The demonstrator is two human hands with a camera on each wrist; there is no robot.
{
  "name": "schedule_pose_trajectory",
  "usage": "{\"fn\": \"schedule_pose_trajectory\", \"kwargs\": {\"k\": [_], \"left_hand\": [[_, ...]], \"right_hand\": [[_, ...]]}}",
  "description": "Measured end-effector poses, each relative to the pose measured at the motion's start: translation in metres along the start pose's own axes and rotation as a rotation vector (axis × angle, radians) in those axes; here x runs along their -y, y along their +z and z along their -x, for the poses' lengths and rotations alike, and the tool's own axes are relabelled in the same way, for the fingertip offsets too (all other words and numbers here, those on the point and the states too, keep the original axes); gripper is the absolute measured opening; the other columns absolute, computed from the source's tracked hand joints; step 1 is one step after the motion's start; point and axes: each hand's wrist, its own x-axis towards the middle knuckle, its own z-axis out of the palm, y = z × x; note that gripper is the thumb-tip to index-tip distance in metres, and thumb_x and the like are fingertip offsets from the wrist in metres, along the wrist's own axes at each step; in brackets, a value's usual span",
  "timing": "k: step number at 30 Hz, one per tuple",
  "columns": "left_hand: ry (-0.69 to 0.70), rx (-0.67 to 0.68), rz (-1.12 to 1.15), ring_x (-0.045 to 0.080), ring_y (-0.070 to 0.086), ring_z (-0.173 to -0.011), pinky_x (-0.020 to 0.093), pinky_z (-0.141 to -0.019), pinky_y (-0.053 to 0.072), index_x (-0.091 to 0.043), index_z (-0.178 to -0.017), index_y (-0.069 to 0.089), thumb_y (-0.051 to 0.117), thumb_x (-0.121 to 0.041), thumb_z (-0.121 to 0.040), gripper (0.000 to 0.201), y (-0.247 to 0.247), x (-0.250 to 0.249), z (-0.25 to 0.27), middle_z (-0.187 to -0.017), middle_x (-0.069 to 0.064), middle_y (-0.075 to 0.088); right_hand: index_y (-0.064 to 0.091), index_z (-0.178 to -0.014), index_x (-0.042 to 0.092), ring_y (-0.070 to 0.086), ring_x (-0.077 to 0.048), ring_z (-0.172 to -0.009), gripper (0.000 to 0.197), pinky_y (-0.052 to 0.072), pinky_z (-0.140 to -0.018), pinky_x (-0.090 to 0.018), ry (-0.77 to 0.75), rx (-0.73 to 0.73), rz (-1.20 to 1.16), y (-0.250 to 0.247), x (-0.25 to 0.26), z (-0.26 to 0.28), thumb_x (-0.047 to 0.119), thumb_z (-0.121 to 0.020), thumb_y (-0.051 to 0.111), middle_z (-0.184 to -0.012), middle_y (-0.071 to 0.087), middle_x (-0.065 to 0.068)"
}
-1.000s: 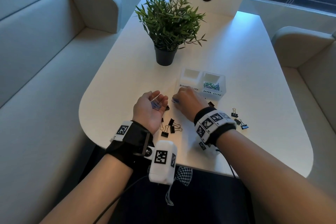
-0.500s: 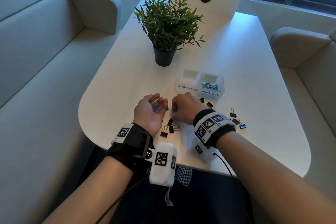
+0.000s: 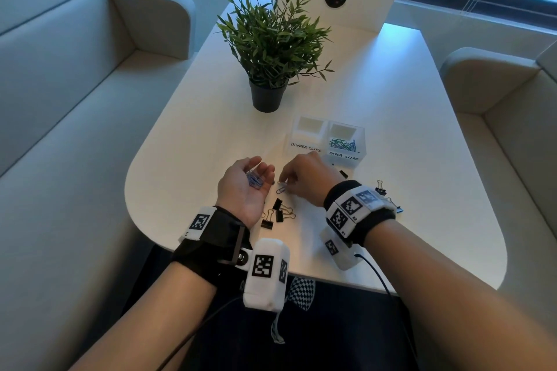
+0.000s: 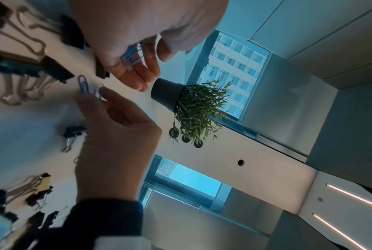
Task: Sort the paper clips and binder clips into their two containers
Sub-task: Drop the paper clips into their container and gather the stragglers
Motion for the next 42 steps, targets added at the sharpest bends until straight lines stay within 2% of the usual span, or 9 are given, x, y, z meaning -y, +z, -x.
{"fn": "schedule_pose_trajectory", "kwargs": {"k": [9, 12, 16, 19, 25, 29, 34, 38, 42], "left_hand": [[-0.007, 0.014, 0.003, 0.024, 0.058, -0.072, 0.028, -0.074, 0.052, -0.003, -0.083, 0.057, 0.047, -0.011, -0.094, 0.017, 0.001, 0.001, 0.000, -0.076, 0.011, 0.055], [0.004, 0.013, -0.005, 0.024, 0.059, -0.072, 0.027, -0.072, 0.053, -0.003, -0.083, 0.057, 0.047, -0.010, -0.093, 0.016, -0.001, 0.001, 0.000, -0.075, 0.011, 0.055], [0.011, 0.003, -0.022, 0.023, 0.060, -0.073, 0.027, -0.074, 0.051, -0.004, -0.083, 0.058, 0.046, -0.011, -0.093, 0.017, -0.003, 0.005, -0.001, -0.075, 0.010, 0.058], [0.005, 0.019, -0.026, 0.023, 0.062, -0.077, 0.028, -0.077, 0.051, -0.005, -0.085, 0.059, 0.045, -0.013, -0.094, 0.019, -0.003, 0.010, -0.004, -0.080, 0.010, 0.061], [-0.047, 0.105, 0.122, 0.019, 0.058, -0.076, 0.029, -0.073, 0.051, -0.003, -0.090, 0.056, 0.036, -0.018, -0.100, 0.026, 0.006, 0.015, -0.008, -0.084, 0.011, 0.060], [-0.062, 0.066, 0.046, 0.016, 0.053, -0.061, 0.019, -0.047, 0.046, -0.008, -0.082, 0.054, 0.037, -0.013, -0.097, 0.024, 0.004, 0.012, -0.012, -0.074, 0.008, 0.056], [-0.059, 0.041, -0.019, 0.011, 0.041, -0.040, 0.016, -0.037, 0.032, -0.010, -0.083, 0.051, 0.033, -0.014, -0.098, 0.024, -0.002, 0.008, -0.013, -0.065, 0.002, 0.044], [-0.062, 0.058, -0.044, 0.011, 0.040, -0.042, 0.016, -0.037, 0.031, -0.009, -0.084, 0.051, 0.033, -0.015, -0.098, 0.023, -0.002, 0.008, -0.008, -0.064, 0.002, 0.042], [-0.059, 0.046, -0.050, 0.012, 0.042, -0.045, 0.016, -0.038, 0.034, -0.008, -0.086, 0.053, 0.036, -0.015, -0.097, 0.022, -0.003, 0.007, -0.007, -0.064, 0.003, 0.045]], "right_hand": [[0.067, -0.087, 0.013, 0.063, -0.022, -0.082, 0.009, 0.057, -0.078, -0.036, 0.015, 0.176, 0.094, 0.002, 0.002, -0.012, 0.020, -0.086, 0.062, -0.088, 0.065, -0.005], [0.065, -0.085, 0.013, 0.059, -0.018, -0.079, 0.007, 0.054, -0.074, -0.030, 0.001, 0.175, 0.070, 0.000, 0.001, -0.009, 0.019, -0.086, 0.062, -0.082, 0.060, 0.000], [0.063, -0.083, 0.015, 0.053, -0.011, -0.072, 0.004, 0.040, -0.061, -0.014, 0.018, 0.056, -0.075, -0.008, -0.007, -0.001, 0.017, -0.086, 0.064, -0.073, 0.054, 0.007], [0.067, -0.090, 0.012, 0.056, -0.007, -0.068, 0.007, 0.042, -0.062, -0.012, 0.014, -0.097, -0.224, -0.018, -0.006, 0.001, 0.017, -0.085, 0.067, -0.076, 0.060, 0.005], [0.074, -0.097, 0.014, 0.067, -0.007, -0.078, 0.024, 0.055, -0.074, -0.017, -0.025, -0.175, -0.364, -0.033, 0.013, -0.003, 0.032, -0.081, 0.072, -0.086, 0.073, 0.002], [0.072, -0.106, 0.011, 0.060, -0.006, -0.080, 0.021, 0.041, -0.071, -0.004, 0.097, -0.296, -0.262, -0.034, -0.007, -0.001, 0.017, -0.087, 0.065, -0.101, 0.072, -0.004], [0.063, -0.119, 0.012, 0.062, -0.021, -0.101, 0.032, 0.047, -0.083, -0.024, 0.123, -0.063, -0.013, -0.010, -0.007, 0.002, 0.014, -0.087, 0.064, -0.121, 0.062, -0.008], [0.063, -0.080, 0.013, 0.060, -0.021, -0.083, 0.009, 0.050, -0.070, -0.027, 0.093, -0.049, 0.135, 0.001, -0.007, -0.003, 0.014, -0.088, 0.058, -0.102, 0.064, -0.007], [0.071, -0.103, 0.011, 0.062, -0.022, -0.092, 0.019, 0.053, -0.080, -0.029, 0.081, -0.066, 0.103, 0.002, -0.010, -0.003, 0.014, -0.088, 0.061, -0.104, 0.065, -0.006]]}}
